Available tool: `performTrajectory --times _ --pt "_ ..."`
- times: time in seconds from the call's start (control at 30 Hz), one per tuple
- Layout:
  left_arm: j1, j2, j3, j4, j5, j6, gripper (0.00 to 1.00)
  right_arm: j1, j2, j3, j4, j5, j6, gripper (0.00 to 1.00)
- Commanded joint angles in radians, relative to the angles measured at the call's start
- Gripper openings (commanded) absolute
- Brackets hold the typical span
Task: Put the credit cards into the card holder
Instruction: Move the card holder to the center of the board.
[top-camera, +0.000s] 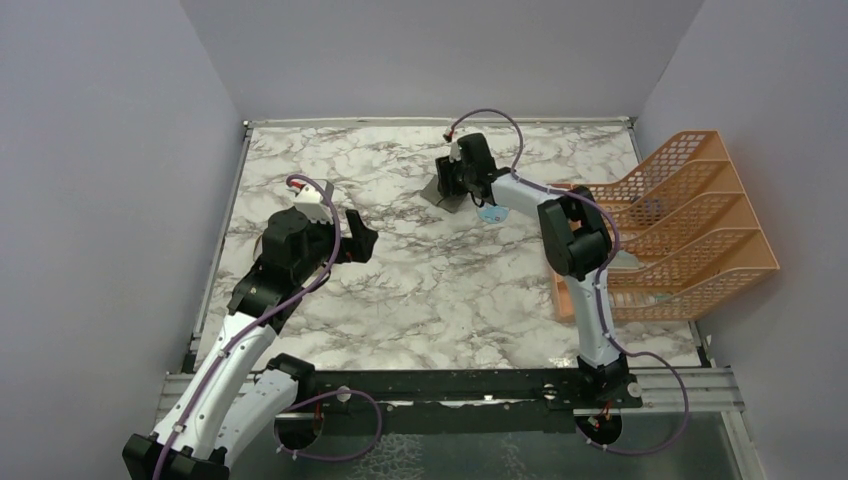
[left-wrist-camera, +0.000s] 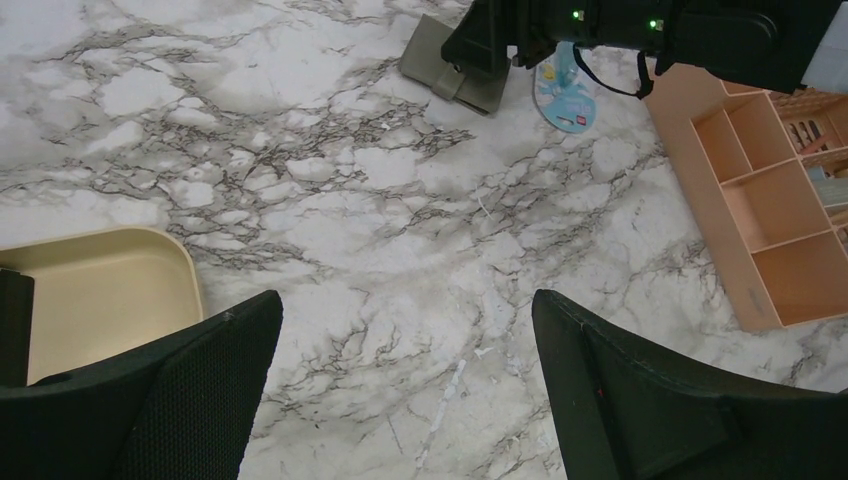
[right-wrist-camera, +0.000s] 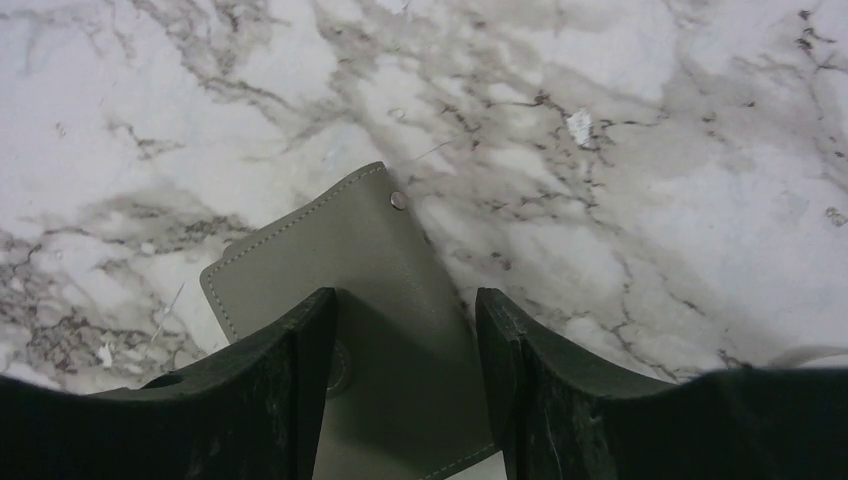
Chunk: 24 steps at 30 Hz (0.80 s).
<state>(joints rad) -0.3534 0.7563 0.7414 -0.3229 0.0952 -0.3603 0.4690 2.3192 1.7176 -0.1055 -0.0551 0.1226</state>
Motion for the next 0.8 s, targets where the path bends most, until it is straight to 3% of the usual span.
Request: performTrajectory --times 0.0,0.33,0.77 --pt "0.003 0.003 0.018 0.003 -0.019 0.023 0.98 0.067 -0.044 -0.136 -0.053 0.014 -0.089 0.53" --pt "0.002 -0.027 0.015 -0.009 -0.064 0.04 0.98 0.187 -0.246 -0.43 0.018 -0.097 -0.22 0.53" --pt "0.004 -0.032 0.011 -0.019 -0.116 0.04 0.98 0.452 -0.367 -0.548 -0.152 -0.011 -0.389 0.53"
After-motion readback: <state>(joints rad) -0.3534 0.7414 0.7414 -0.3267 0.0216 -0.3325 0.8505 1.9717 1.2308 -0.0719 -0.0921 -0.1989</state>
